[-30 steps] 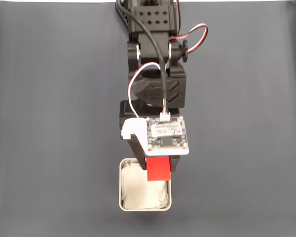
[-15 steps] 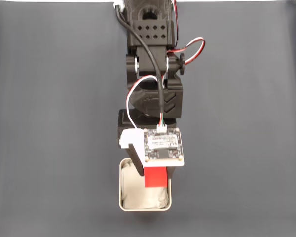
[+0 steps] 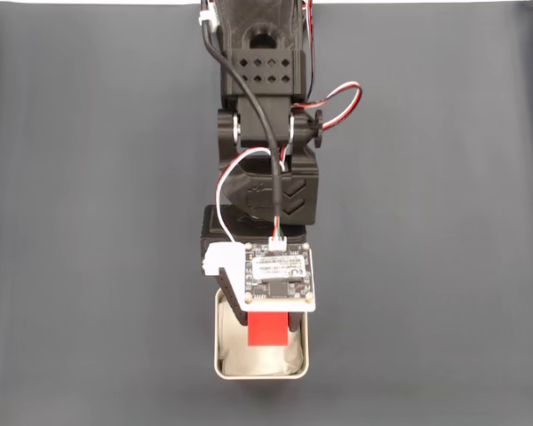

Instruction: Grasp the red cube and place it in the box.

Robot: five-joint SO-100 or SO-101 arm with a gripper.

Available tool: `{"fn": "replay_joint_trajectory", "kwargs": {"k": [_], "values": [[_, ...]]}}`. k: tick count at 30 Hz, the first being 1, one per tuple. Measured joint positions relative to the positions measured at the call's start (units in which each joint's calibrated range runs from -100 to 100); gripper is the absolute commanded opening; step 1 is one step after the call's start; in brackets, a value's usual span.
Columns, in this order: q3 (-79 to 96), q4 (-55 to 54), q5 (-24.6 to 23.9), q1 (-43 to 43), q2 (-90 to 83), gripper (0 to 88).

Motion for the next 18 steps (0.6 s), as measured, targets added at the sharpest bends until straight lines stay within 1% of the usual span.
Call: {"fn": "replay_joint_trajectory", "kwargs": {"k": [18], "values": [[-1.9,-0.6,0.1,0.3,2.2,12.4]]}}
